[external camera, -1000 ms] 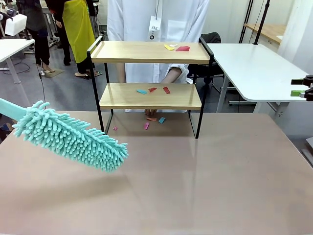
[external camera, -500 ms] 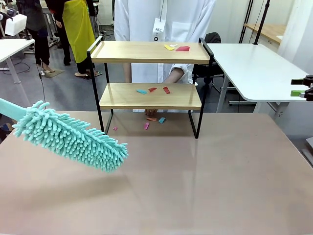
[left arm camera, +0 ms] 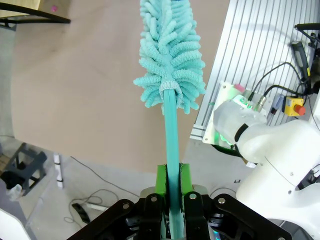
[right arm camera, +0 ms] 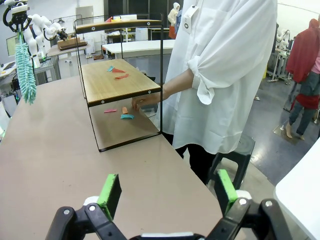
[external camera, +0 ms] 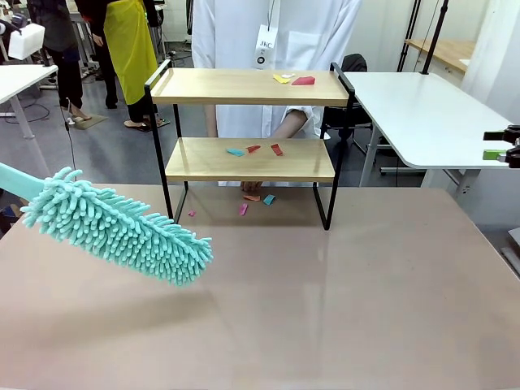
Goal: Clean the shelf.
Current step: Clean the specific section of the Shelf indicated by the human with the Duster.
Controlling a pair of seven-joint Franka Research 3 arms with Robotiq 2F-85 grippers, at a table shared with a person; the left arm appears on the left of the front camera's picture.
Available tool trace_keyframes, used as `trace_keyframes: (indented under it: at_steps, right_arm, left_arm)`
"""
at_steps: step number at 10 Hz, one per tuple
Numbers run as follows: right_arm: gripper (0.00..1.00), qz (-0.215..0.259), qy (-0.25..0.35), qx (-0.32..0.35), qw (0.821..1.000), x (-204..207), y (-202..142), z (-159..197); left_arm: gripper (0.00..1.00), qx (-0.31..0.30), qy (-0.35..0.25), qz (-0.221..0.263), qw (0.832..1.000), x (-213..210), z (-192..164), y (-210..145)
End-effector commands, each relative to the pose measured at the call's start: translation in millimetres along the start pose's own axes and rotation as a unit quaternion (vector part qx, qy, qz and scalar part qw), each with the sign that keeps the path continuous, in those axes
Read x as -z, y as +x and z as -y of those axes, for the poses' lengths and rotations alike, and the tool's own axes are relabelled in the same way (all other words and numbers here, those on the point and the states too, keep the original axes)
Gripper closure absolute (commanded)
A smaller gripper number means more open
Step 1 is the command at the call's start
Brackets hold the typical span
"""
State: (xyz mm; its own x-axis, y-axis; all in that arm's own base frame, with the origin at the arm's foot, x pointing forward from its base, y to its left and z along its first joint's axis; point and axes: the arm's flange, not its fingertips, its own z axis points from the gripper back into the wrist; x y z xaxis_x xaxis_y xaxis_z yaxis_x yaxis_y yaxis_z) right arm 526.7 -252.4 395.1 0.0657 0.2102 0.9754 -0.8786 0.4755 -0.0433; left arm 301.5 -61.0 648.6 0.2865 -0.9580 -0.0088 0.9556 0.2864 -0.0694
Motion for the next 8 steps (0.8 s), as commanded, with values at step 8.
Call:
trace_keyframes:
  at_steps: [8]
  right_arm:
    - [0.00, -0.007, -0.005, 0.006, 1.000, 2, 8, -1]
  left_arm:
    - [0.87, -0.059, 0.022, 0.119, 0.991, 32, 28, 24]
